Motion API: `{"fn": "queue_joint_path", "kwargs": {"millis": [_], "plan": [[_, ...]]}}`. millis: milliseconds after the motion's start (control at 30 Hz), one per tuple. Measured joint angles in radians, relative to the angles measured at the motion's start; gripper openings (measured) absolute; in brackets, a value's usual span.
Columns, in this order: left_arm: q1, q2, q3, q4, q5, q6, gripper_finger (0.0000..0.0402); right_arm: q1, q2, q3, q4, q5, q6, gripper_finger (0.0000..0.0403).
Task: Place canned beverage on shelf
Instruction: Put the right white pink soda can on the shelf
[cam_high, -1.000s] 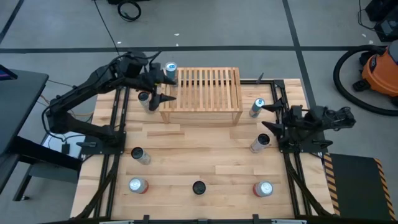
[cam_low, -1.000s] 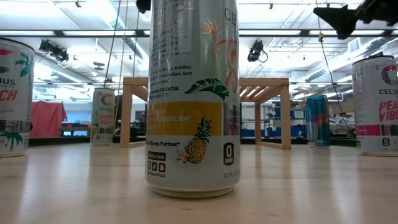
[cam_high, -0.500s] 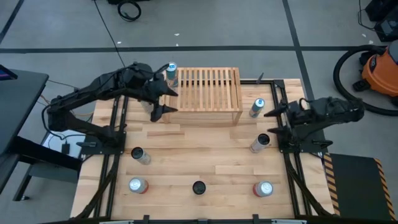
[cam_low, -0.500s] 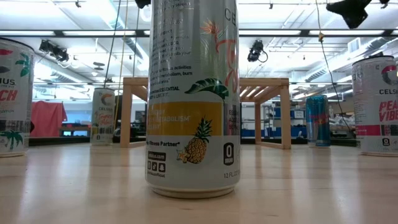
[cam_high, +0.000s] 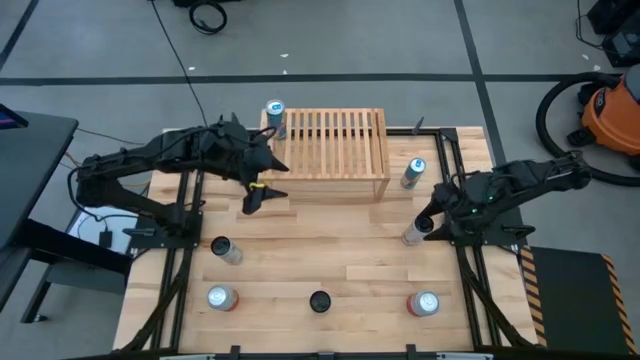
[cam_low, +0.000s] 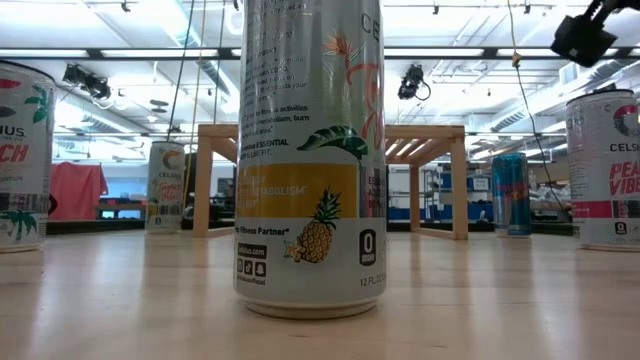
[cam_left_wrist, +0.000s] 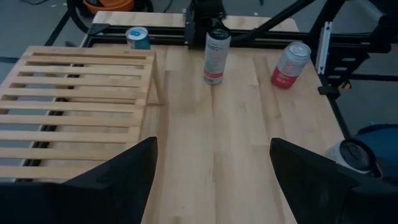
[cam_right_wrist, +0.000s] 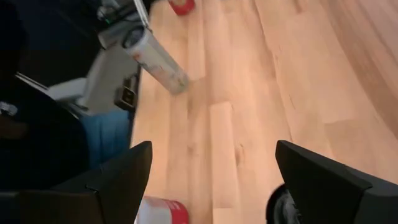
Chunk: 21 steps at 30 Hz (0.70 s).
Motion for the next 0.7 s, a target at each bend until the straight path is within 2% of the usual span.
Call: {"fn": "queue_joint_path", "kwargs": {"millis": [233, 433, 567, 700], "plan": [[-0.026, 0.0, 0.0, 0.001, -0.003, -0.026, 0.0314, 0.0, 0.059, 0.019, -0.047, 0.051, -0.01, 0.0352], [-0.03, 0.0, 0.0, 0.001, -0.008, -0.026, 0.0314, 0.02, 0.112, 0.14, -0.256, 0.191, -0.029, 0.0352], [-0.03, 0.0, 0.0, 0.001, -0.009, -0.03, 0.0314, 0.038, 0.118, 0.165, -0.339, 0.183, 0.052, 0.0352], [-0.03, 0.0, 0.0, 0.0, -0.009, -0.047, 0.0314, 0.069, 0.12, 0.12, -0.374, 0.205, 0.118, 0.0352]]}}
